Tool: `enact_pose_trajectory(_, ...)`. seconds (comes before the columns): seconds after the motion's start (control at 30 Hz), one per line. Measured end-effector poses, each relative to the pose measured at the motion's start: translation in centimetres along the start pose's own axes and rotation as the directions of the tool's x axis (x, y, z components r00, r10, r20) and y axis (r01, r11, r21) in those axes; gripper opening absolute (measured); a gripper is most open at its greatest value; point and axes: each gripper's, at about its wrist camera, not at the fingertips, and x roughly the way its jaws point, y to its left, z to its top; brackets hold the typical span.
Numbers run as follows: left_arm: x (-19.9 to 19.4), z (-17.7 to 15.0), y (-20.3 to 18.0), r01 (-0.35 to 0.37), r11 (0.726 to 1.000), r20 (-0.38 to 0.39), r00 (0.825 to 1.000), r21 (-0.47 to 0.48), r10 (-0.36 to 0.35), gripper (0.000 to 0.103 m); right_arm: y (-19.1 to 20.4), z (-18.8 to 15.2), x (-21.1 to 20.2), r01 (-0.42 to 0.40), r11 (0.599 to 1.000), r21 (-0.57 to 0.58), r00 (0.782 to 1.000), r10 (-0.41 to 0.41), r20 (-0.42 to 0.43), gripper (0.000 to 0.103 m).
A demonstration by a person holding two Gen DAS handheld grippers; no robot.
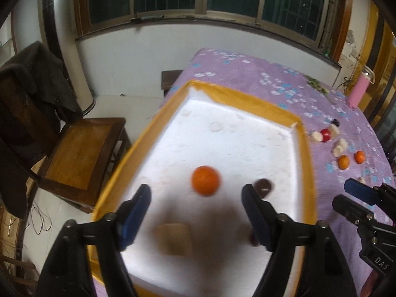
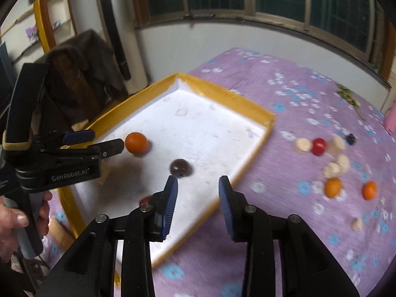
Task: Organize fruits
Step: 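Open both grippers to drop the orange and dark fruit into the tray, then grasp a mandarin with the right gripper while the left grasps a cream cube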
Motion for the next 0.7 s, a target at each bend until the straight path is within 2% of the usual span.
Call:
enact_pose_trajectory(0.13,-0.1,0.2,-3.7,0.073,0.997,-0.006,0.997,0.020,-0.073,0.088,-2.9,-1.4,-1.8,0.048,0.998,0.048,0.999,-0.048,0.004,0.044)
enact_pose_trajectory(0.2,0.1,0.1,-5.9,0.098,0.994,-0.026,0.995,0.047,-0.097,0.091,-4.5,-2.3,-2.5,0.092,0.993,0.078,0.996,-0.092,0.002,0.060)
enact_pose_trajectory(0.27,0.1,-0.1,-8.1,0.113,0.990,-0.031,0.993,0.083,-0.111,0.092,-6.3,-3.1,-3.3,0.134,0.985,0.106,0.991,-0.135,0.006,0.071)
enact_pose_trajectory(0.53,-0.4,-1.4,-14.1,0.128,0.975,-0.059,0.991,0.182,-0.119,0.094,-14.5,-6.0,-5.5,0.225,0.950,0.216,0.974,-0.226,-0.019,0.071)
enact_pose_trajectory(0.7,-0.4,-2.0,-16.2,0.129,0.968,-0.078,0.990,0.213,-0.115,0.094,-18.5,-6.3,-4.8,0.212,0.943,0.258,0.977,-0.212,-0.028,0.072)
